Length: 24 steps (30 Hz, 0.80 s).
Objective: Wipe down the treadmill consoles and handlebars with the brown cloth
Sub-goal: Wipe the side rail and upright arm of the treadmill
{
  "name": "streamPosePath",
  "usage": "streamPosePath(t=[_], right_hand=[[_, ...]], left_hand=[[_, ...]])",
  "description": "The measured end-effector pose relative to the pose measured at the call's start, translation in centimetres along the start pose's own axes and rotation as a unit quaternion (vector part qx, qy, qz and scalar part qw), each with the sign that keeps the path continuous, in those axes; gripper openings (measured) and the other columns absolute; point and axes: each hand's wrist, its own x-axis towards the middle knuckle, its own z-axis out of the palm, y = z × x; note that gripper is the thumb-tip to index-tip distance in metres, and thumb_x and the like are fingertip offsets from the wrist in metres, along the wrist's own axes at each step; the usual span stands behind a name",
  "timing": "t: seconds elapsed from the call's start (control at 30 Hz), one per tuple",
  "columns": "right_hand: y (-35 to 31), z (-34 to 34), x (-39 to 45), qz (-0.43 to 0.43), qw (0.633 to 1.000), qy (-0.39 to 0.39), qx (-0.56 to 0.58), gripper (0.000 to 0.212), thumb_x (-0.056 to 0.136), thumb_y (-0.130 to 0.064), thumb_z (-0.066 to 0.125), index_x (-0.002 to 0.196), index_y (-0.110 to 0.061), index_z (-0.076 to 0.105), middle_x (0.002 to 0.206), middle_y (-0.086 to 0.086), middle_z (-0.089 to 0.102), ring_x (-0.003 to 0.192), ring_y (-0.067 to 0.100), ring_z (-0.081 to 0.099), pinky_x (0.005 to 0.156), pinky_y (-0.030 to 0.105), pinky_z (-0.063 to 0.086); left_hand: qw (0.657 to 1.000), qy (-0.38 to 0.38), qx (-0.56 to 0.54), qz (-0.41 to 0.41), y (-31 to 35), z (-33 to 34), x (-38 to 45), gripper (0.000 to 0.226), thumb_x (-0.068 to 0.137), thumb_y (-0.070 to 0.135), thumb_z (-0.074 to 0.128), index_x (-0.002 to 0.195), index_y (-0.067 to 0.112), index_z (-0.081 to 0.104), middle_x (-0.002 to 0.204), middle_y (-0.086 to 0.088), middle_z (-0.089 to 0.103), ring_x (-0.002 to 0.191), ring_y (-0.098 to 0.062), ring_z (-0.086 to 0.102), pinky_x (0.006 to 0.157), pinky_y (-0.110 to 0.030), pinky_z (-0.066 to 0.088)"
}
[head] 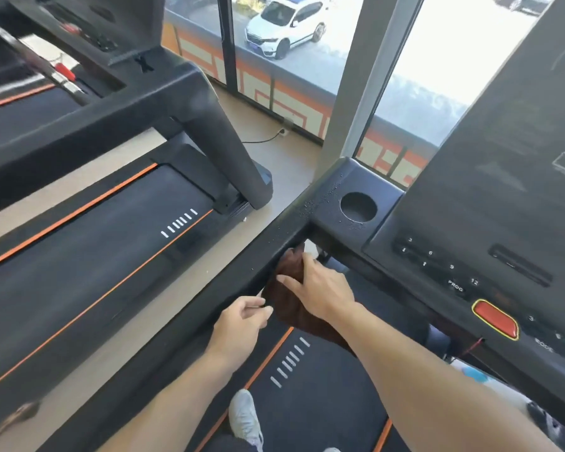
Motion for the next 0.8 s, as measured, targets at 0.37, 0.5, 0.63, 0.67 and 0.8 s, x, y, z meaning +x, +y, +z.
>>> streamPosePath(t=[0.37, 0.5, 0.63, 0.67, 0.8], right_hand=[[1.7, -2.2, 1.8, 0.100, 0.953, -0.144, 0.247, 0.070, 0.106, -0.062, 0.026, 0.153, -0.014, 0.046, 0.157, 0.013, 0.046, 0.145, 0.030, 0.041, 0.120, 0.035, 0.024], [3.5, -2.1, 0.0, 0.103, 0.935, -0.163, 0.299, 0.077, 0.098, -0.075, 0.035, 0.153, -0.023, 0.047, 0.157, 0.003, 0.047, 0.142, 0.026, 0.045, 0.120, 0.037, 0.026], [6.4, -2.7, -3.4, 0.133, 0.923, -0.205, 0.296, 0.097, 0.076, -0.091, 0.051, 0.141, -0.020, 0.061, 0.135, 0.009, 0.065, 0.119, 0.032, 0.063, 0.114, 0.044, 0.040], [7.2, -3.0, -4.5, 0.141, 0.922, -0.218, 0.288, 0.099, 0.074, -0.091, 0.053, 0.141, -0.017, 0.061, 0.131, 0.011, 0.067, 0.113, 0.032, 0.065, 0.111, 0.043, 0.043], [10.4, -3.7, -8.3, 0.155, 0.917, -0.230, 0.286, 0.088, 0.084, -0.080, 0.057, 0.141, -0.013, 0.060, 0.125, 0.006, 0.068, 0.102, 0.023, 0.066, 0.097, 0.032, 0.043]], left_hand=[[0.999, 0.039, 0.001, 0.005, -2.9, 4.2, -7.2, 0.010, 0.096, 0.028, 0.067, 0.106, 0.029, 0.067, 0.105, 0.007, 0.075, 0.091, -0.002, 0.072, 0.098, -0.033, 0.055], [0.998, 0.051, -0.032, -0.010, -4.8, 5.6, -10.3, 0.012, 0.097, 0.031, 0.066, 0.109, 0.030, 0.068, 0.106, 0.010, 0.076, 0.096, -0.004, 0.073, 0.098, -0.034, 0.056], [0.990, 0.092, -0.100, -0.028, -5.2, 8.3, -12.2, 0.010, 0.097, 0.023, 0.065, 0.107, 0.023, 0.069, 0.106, 0.002, 0.075, 0.098, -0.012, 0.073, 0.094, -0.034, 0.057], [0.989, 0.095, -0.113, -0.029, -5.2, 9.3, -12.4, 0.011, 0.097, 0.022, 0.066, 0.107, 0.021, 0.069, 0.106, 0.001, 0.075, 0.098, -0.013, 0.073, 0.090, -0.030, 0.058], [0.988, 0.090, -0.121, -0.016, -4.7, 13.4, -12.4, 0.010, 0.094, 0.024, 0.068, 0.104, 0.024, 0.071, 0.102, 0.003, 0.077, 0.094, -0.010, 0.074, 0.087, -0.030, 0.059]])
